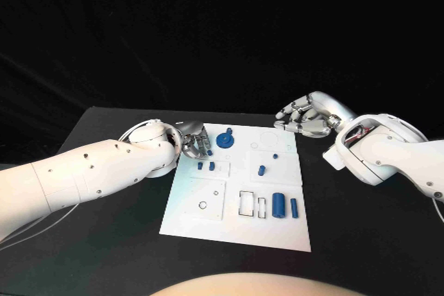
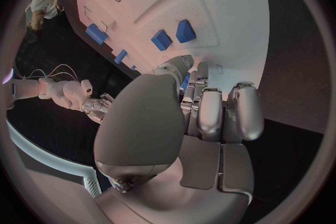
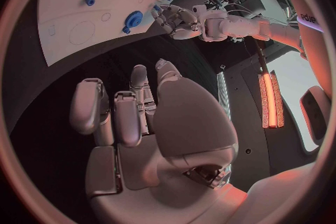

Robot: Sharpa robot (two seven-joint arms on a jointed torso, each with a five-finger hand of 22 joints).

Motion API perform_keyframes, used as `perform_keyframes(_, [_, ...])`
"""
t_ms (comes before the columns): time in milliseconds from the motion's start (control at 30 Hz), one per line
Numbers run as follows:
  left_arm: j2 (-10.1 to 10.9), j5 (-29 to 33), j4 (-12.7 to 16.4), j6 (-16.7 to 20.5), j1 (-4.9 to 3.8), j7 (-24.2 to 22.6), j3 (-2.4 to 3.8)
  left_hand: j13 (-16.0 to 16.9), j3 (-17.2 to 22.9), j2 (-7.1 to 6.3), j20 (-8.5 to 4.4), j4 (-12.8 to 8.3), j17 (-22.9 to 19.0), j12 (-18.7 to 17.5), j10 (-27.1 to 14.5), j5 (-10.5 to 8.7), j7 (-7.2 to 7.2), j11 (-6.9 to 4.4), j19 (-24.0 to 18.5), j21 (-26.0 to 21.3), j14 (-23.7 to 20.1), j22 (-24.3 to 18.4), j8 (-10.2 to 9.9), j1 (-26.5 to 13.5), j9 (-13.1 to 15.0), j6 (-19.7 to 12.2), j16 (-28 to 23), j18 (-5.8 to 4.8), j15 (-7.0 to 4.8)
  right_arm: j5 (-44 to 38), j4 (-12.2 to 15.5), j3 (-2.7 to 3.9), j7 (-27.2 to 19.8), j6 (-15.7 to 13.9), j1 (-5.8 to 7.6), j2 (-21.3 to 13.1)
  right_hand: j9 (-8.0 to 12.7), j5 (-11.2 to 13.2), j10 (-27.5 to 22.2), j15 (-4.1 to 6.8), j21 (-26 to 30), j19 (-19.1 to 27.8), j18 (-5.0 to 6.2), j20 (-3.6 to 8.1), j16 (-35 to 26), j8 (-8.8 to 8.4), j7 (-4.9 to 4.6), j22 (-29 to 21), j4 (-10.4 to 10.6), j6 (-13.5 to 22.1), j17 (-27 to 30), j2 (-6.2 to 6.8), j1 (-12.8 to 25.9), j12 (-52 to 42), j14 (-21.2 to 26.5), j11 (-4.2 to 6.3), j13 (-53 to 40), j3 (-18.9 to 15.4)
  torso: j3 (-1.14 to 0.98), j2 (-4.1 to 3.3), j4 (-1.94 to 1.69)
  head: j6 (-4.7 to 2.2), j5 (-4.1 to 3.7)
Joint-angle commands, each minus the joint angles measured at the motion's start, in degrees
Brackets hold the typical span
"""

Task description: Assemble the parts on the task board

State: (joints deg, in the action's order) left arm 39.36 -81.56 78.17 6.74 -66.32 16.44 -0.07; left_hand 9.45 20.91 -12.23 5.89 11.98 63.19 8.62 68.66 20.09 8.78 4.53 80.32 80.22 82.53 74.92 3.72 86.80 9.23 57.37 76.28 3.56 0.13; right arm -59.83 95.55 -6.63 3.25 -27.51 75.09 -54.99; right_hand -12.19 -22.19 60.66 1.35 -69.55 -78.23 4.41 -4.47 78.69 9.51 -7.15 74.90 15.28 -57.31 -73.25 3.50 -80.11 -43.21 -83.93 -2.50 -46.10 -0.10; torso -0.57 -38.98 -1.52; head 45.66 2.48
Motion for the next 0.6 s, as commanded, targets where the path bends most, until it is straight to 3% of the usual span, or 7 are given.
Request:
perform_keyframes(33, [0.94,0.69,0.87,1.53,-0.04,-0.25,0.05,0.06,0.52,-0.25,0.08,-0.04,-0.79,-0.42,0.05,-0.03,-0.01,0.16,-0.76,-0.44,-0.29,4.31,0.00,0.10,-0.12,-0.06,-0.65,-0.05,0.30,-3.47,-0.78,0.00,1.56,3.73,-0.04,0.09,0.07,2.57,-1.30,0.24,1.39,0.68,0.67,-0.04,-1.57,0.14,-0.27,2.06,-0.73,0.06,1.71,0.22,-3.65,7.94,-1.44,-0.31,6.42,2.52,0.00,0.07,-0.01,-0.02,-0.07])
perform_keyframes(133, [2.28,2.42,1.85,3.27,-0.15,-1.13,0.21,0.12,0.61,-0.31,0.12,-0.05,-1.37,-0.53,0.08,-0.04,-0.18,0.09,-1.18,-0.87,-0.52,3.89,0.26,0.02,-0.20,0.51,-0.96,0.09,0.30,-6.93,-1.55,-0.01,2.58,5.97,-0.10,0.22,0.45,4.38,-0.07,-0.48,2.34,0.78,0.73,-0.47,-2.35,-0.53,-1.07,1.68,-0.73,-0.73,2.52,1.56,-6.61,17.24,-1.54,-0.51,14.82,5.81,-0.02,0.11,-0.02,-0.15,-0.15])
perform_keyframes(200, [3.39,5.07,2.64,5.11,-0.34,-2.24,0.35,0.12,0.78,-0.35,0.13,-0.01,-4.06,-0.71,-0.16,0.09,-0.26,0.08,-2.45,-2.14,-1.50,2.61,0.38,-0.09,-0.33,0.93,-2.51,0.51,0.31,-10.13,-2.05,-0.01,3.40,7.45,-0.23,0.36,0.80,4.53,1.68,-0.81,2.29,0.46,0.70,-0.74,-2.24,-1.23,-0.91,1.88,-0.83,-1.43,2.34,3.03,-7.96,22.41,-1.77,-1.03,20.00,7.96,-0.02,0.08,-0.01,-0.32,-0.28])
perform_keyframes(300, [5.27,12.38,3.97,8.61,-0.74,-4.73,0.51,0.18,0.93,-0.32,0.15,0.26,-5.70,-0.71,-0.24,0.17,-0.21,0.15,-3.45,-3.19,-2.15,1.58,0.58,-0.52,-0.44,1.53,-3.51,0.83,0.32,-16.70,-2.41,-0.02,5.06,9.29,-0.67,0.57,1.05,4.70,2.58,-0.78,1.11,-0.42,0.43,-0.91,-1.33,-1.74,-1.06,2.76,-1.00,-2.50,1.17,4.17,-8.69,26.56,-2.24,-1.26,24.08,9.92,-0.01,0.05,0.02,-0.57,-0.99])
perform_keyframes(433, [7.76,27.16,5.53,13.32,-1.23,-9.77,0.59,-0.23,1.21,-0.50,0.59,0.81,-22.51,-1.41,-2.56,0.09,0.33,0.92,-14.17,-14.84,-10.10,-9.41,1.33,-1.45,-0.73,3.36,-15.48,3.95,0.91,-25.79,-2.59,-0.05,7.68,11.19,-1.32,1.13,1.25,5.14,4.02,-0.70,-0.79,-1.61,0.00,-0.96,-0.39,-2.23,-0.73,4.04,-0.88,-3.61,0.06,5.06,-8.53,29.25,-2.63,-1.23,27.11,11.31,-0.04,0.06,0.10,-0.76,-2.21])
perform_keyframes(500, [8.89,35.75,6.19,15.05,-1.35,-12.93,0.60,-0.30,1.22,-0.49,0.76,0.72,-28.19,-1.21,-3.08,0.02,0.49,1.09,-18.10,-19.71,-12.96,-13.69,1.36,-1.51,-0.99,3.40,-20.04,5.04,1.10,-29.48,-2.63,-0.10,8.96,12.00,-1.67,1.45,1.30,5.51,4.31,-0.78,-1.26,-1.89,-0.09,-0.93,-0.26,-2.39,-0.60,4.38,-0.76,-3.98,-0.07,5.44,-8.29,30.11,-2.67,-1.24,28.06,11.61,-0.04,0.03,0.07,-0.91,-2.87])
perform_keyframes(600, [10.64,50.65,7.38,16.22,-1.44,-18.09,0.57,-0.18,1.09,-0.06,0.92,0.41,-30.89,-0.23,-3.19,-0.01,0.62,1.18,-22.53,-26.18,-14.55,-19.23,1.44,-1.48,-1.44,3.36,-23.04,6.26,1.18,-34.49,-2.72,-0.19,10.82,13.13,-2.29,2.00,1.40,5.85,4.67,-0.87,-1.85,-2.25,-0.23,-0.91,-0.16,-2.70,-0.56,4.82,-0.58,-4.34,-0.15,5.90,-7.94,31.26,-2.69,-1.34,29.36,12.02,0.01,-0.10,0.00,-1.23,-3.93])
